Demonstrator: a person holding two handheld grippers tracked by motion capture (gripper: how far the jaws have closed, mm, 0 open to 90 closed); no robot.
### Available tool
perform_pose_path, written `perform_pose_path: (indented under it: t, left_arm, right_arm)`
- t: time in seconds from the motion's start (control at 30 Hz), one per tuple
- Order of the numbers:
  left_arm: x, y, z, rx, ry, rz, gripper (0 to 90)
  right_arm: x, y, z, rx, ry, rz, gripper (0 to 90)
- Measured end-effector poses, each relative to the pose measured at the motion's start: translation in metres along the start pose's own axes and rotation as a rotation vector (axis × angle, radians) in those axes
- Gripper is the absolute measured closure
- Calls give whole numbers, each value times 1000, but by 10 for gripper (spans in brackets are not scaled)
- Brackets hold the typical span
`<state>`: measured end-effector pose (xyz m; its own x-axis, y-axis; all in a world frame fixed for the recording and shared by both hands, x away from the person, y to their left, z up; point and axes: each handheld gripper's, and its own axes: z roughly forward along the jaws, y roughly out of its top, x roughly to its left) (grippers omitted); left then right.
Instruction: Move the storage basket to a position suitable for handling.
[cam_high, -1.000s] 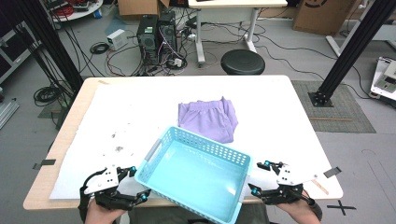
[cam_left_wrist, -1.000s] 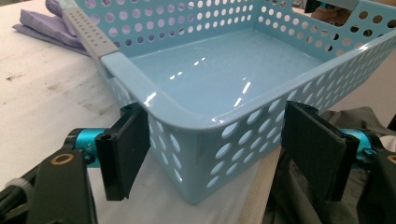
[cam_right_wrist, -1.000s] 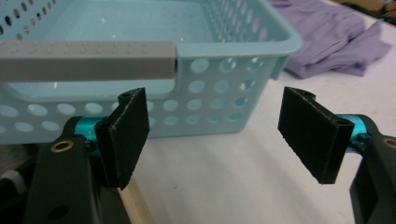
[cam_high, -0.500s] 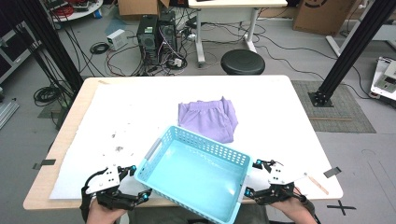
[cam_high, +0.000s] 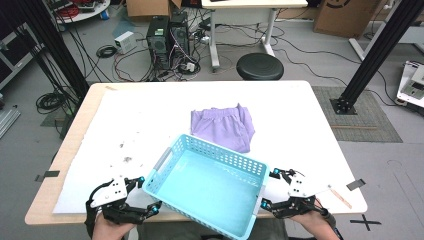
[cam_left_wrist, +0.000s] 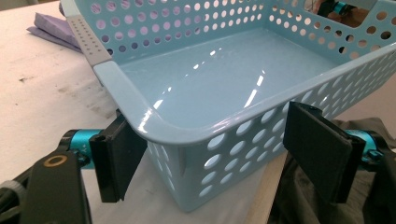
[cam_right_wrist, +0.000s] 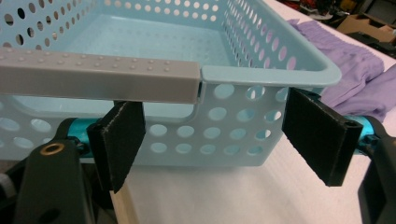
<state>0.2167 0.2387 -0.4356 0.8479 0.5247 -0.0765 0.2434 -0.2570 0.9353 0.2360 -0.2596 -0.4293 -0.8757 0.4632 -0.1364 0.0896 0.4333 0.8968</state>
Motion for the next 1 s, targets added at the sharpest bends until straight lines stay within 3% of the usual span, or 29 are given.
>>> perform_pose_path:
  t: [0.1,0.17,0.3,0.37,0.47,0.53,0.67,0.73,0.93,1.0]
  left_arm:
    - [0,1,-4,-37,2,-7,229]
    - [-1,0,-7,-51,5,-16,251]
    - [1,-2,-9,-29,3,-34,272]
    - [0,-3,-7,12,0,-47,258]
    - [-1,-3,-5,20,2,-41,232]
    - [0,-3,-4,27,-8,-26,229]
    - [3,-5,-4,32,-27,-13,227]
    - [3,-5,-3,36,-28,-2,223]
    - [8,-5,3,42,-50,-3,187]
    - [8,-5,5,48,-54,-5,169]
  right_arm:
    - [-2,4,-1,-5,5,15,262]
    - [-4,5,-1,-25,5,-4,297]
    - [-4,7,1,-29,3,-15,299]
    - [-4,4,4,12,11,44,260]
    - [-4,0,6,52,18,78,256]
    - [1,-5,5,109,14,102,256]
    - [7,-6,-6,96,1,115,255]
    - [12,-8,-10,97,27,145,254]
    - [40,-7,-12,105,66,99,251]
    - [46,-6,-9,118,98,97,245]
